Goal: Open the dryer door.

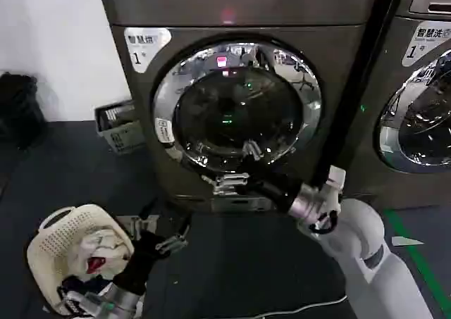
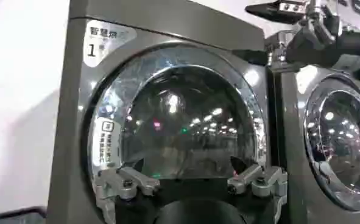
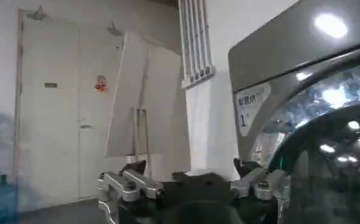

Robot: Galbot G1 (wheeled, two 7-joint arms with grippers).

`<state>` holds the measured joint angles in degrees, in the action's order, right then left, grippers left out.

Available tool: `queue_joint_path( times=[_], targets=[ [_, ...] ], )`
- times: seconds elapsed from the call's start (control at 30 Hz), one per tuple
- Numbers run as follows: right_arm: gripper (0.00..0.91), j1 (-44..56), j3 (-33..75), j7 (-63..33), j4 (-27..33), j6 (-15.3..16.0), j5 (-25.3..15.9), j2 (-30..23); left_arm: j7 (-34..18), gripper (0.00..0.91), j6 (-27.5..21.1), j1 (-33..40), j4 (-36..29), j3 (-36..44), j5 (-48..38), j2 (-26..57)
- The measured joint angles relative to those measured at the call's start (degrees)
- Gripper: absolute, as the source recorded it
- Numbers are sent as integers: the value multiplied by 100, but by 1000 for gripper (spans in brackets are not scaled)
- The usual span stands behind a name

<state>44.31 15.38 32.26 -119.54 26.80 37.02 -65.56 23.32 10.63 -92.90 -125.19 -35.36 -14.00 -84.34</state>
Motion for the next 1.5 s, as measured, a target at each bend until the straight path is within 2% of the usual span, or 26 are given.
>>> queue_joint_path(
  times=[0.1,0.17,0.27,0.47,0.7,0.97,1.5],
  targets=[
    [907,-128,-23,193,341,-54,-355,14,6,907,-32,10,-10,7,19,6],
    [907,-259,-66,323,616,-203,-611,11,13,907,-45,12,-15,10,44,18],
    [907,-477,-140,339,1002,-312,-706,-32,36,907,-53,16,-10,10,87,27],
    [907,-1042,-412,686,1870,-848,-1109,-219,68,907,-29,12,46,8,187,9],
    [907,-1516,-813,744,2566,-1362,-1431,-498,49,907,-29,8,42,-18,156,-4],
    [907,-1875,-1406,552,3043,-1492,-1422,-763,25,907,-32,30,83,-68,86,-21],
    [907,-2480,-1966,667,4139,-1515,-1510,-1302,17,907,-31,36,79,-107,55,-23]
  ],
)
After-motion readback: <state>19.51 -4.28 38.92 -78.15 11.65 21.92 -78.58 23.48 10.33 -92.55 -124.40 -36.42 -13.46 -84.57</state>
